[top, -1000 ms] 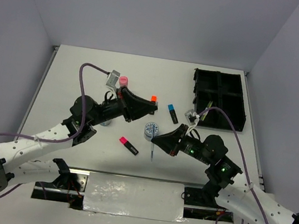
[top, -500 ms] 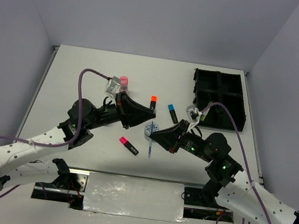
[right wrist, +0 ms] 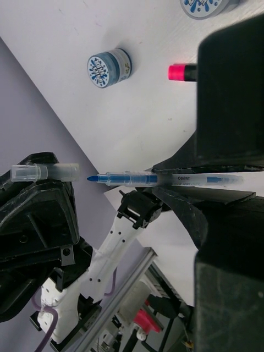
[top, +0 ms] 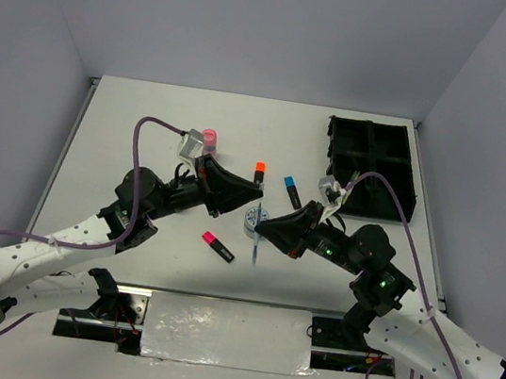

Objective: Sort the stationery into containers
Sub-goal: Close the pen cap on the pen.

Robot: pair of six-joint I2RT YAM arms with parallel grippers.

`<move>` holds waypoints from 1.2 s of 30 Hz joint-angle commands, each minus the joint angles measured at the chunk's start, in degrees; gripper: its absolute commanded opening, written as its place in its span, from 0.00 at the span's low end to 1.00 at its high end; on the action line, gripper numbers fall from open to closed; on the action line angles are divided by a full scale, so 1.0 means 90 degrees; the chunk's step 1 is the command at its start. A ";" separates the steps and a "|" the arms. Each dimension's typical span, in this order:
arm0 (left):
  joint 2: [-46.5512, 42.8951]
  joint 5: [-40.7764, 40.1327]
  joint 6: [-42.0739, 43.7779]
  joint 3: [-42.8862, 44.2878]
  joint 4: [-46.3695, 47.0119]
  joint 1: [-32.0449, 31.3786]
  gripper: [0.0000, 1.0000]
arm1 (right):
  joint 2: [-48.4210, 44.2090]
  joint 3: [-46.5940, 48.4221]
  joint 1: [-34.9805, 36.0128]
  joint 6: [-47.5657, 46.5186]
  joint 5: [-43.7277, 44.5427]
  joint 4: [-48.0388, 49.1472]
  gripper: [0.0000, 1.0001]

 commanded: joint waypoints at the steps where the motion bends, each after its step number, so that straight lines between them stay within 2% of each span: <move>1: -0.0008 0.0038 -0.0071 0.0008 0.0411 -0.0034 0.00 | 0.0029 0.0396 0.0062 -0.0141 0.0110 0.0025 0.00; 17: 0.0042 -0.0001 -0.0111 -0.0050 0.0275 -0.0238 0.00 | 0.0283 0.1049 0.0062 -0.0463 0.0598 -0.0287 0.00; 24: 0.0032 -0.0030 0.0260 0.0017 -0.0310 -0.0326 0.00 | 0.0478 0.1752 0.0062 -0.0922 0.1037 -0.0736 0.00; 26: 0.0012 -0.0098 0.0338 0.0057 -0.0536 -0.0346 0.09 | 0.0634 0.1928 0.0062 -0.0990 0.0902 -0.0717 0.00; 27: 0.0012 -0.0118 0.0338 0.0076 -0.0575 -0.0346 0.25 | 0.0693 0.1968 0.0062 -0.1039 0.0824 -0.0698 0.00; 28: -0.0007 -0.0138 0.0348 0.0125 -0.0614 -0.0356 0.35 | 0.0751 0.1997 0.0062 -0.1069 0.0620 -0.0659 0.00; 29: -0.0036 -0.0157 0.0367 0.0193 -0.0614 -0.0375 0.52 | 0.0849 0.1988 0.0062 -0.1098 0.0550 -0.0658 0.00; 30: -0.0056 -0.0215 0.0387 0.0232 -0.0663 -0.0385 0.56 | 0.0859 0.1978 0.0062 -0.1098 0.0501 -0.0658 0.00; 32: -0.0105 -0.0333 0.0484 0.0330 -0.0876 -0.0395 0.57 | 0.0869 0.1890 0.0062 -0.1088 0.0413 -0.0619 0.00; 35: -0.0173 -0.0519 0.0582 0.0496 -0.0995 -0.0395 0.43 | 0.0889 0.1831 0.0062 -0.1059 0.0345 -0.0619 0.00; 36: -0.0173 -0.0509 0.0612 0.0583 -0.1024 -0.0395 0.32 | 0.0889 0.1831 0.0062 -0.1040 0.0325 -0.0619 0.00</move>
